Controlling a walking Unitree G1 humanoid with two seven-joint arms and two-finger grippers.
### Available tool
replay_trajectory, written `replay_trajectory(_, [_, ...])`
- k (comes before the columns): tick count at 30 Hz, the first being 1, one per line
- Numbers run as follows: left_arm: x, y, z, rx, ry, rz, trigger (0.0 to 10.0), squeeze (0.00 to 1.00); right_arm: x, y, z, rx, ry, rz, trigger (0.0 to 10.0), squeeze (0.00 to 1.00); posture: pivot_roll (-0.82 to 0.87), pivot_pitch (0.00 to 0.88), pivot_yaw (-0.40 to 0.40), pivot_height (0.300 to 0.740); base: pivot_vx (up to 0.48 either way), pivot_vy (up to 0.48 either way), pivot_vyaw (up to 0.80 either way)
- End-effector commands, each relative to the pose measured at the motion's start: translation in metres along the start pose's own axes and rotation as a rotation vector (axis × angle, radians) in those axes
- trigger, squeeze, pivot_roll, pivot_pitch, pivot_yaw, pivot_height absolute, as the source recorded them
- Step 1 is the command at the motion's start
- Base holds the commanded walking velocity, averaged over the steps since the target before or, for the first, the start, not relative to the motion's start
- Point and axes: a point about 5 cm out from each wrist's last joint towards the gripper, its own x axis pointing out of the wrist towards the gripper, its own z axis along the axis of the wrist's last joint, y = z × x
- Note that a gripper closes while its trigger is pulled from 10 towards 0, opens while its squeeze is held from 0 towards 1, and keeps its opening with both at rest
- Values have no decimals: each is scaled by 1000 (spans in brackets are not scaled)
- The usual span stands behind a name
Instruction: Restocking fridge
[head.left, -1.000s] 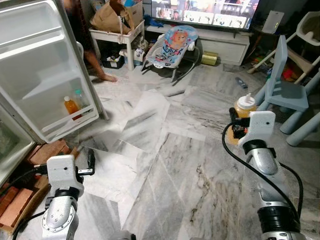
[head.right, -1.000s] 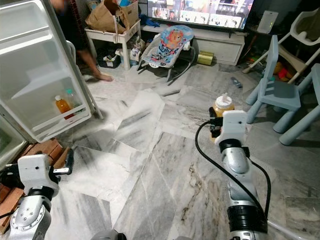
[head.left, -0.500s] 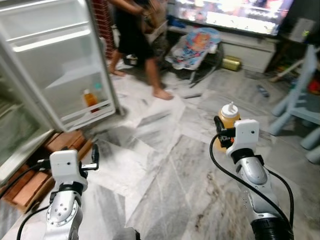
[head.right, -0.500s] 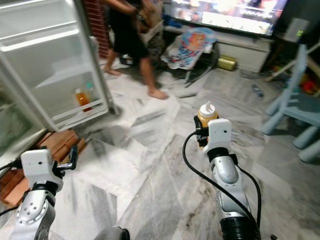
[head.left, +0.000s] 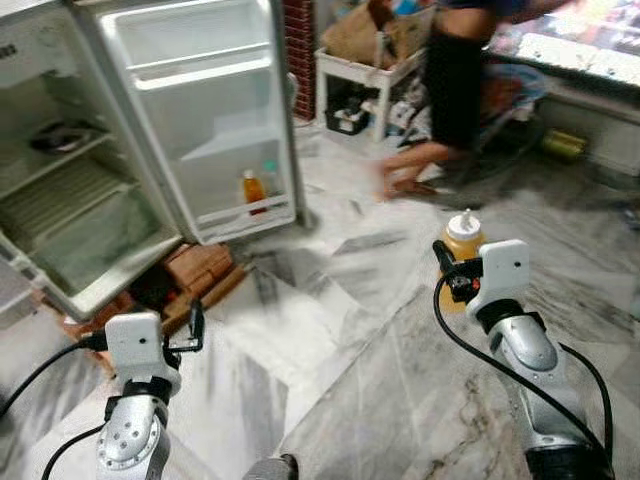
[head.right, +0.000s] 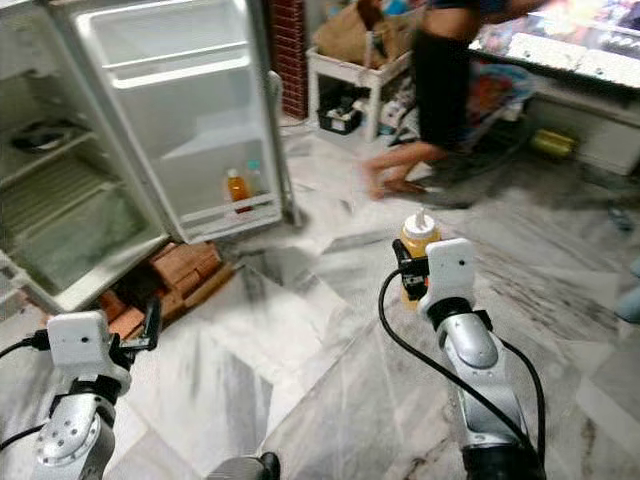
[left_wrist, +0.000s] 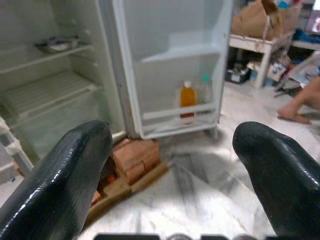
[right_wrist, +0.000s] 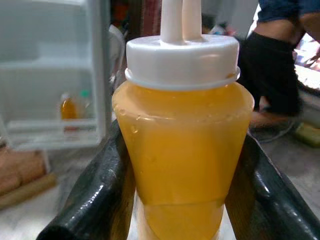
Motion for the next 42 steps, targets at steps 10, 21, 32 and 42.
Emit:
replay_trajectory(10, [-3,-1,10,54,-41,9,10000,0,-8,15,-12,18,-7,-64,10000,0,52,6,3,740,0,0,0])
replay_trajectory(21, [-3,-3,11,54,-40,7,10000,0,-3,20,-8,6,-37,14,10000,0,57,27,-16,740,69,0,558])
replay_trajectory(32, [3,3,13,84,-43,20,10000,0,4,25,-2,24,-71,58,10000,0,46,32,-6,740,256,0,428])
replay_trajectory(42, [5,0,13,89,-49,5,10000,0,4,26,-4,6,-71,72,10000,0,42,30,-10,740,130,0,0])
